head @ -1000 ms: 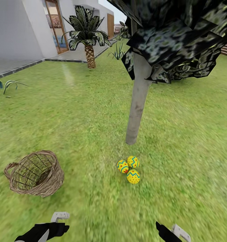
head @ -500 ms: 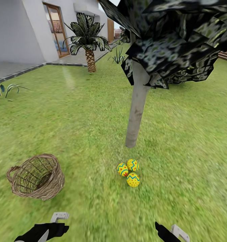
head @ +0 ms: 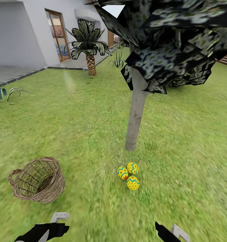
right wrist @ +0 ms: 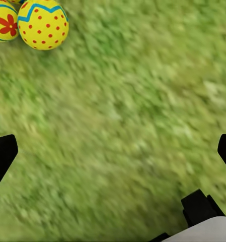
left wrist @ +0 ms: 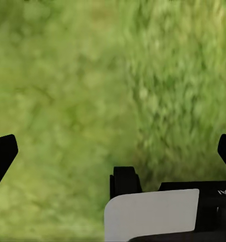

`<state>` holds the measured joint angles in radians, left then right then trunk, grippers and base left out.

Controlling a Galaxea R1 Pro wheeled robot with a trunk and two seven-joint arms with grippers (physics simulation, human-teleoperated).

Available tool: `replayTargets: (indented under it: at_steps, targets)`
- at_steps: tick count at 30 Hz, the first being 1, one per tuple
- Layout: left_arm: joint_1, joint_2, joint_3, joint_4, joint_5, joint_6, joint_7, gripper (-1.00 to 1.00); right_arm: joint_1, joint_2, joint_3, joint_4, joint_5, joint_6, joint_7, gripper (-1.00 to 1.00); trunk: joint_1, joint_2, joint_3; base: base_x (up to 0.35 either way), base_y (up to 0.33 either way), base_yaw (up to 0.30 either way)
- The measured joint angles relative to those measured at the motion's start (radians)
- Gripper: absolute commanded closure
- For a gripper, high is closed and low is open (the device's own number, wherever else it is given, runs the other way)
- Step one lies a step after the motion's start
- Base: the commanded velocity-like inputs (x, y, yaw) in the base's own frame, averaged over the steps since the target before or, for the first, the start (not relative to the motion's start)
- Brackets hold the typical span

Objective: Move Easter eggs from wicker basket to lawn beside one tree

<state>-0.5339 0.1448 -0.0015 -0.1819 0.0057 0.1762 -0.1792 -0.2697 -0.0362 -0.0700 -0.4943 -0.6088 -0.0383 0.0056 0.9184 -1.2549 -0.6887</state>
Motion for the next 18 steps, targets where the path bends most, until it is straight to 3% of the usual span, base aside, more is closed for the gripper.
replayTargets:
  at_steps: [13,18]
  targets:
    - [0.002,-0.012,-0.002,0.010,-0.003,0.000,0.001,-1.00,0.000,0.001,-0.001,0.000,0.033,-0.023,0.000,-1.00,-0.050,0.091,0.062,0.000,0.000,0.000]
    - [0.003,-0.016,-0.002,0.020,-0.004,0.000,0.000,-1.00,0.000,0.001,0.000,0.000,0.035,-0.039,0.000,-1.00,-0.050,0.091,0.071,0.000,0.000,0.000]
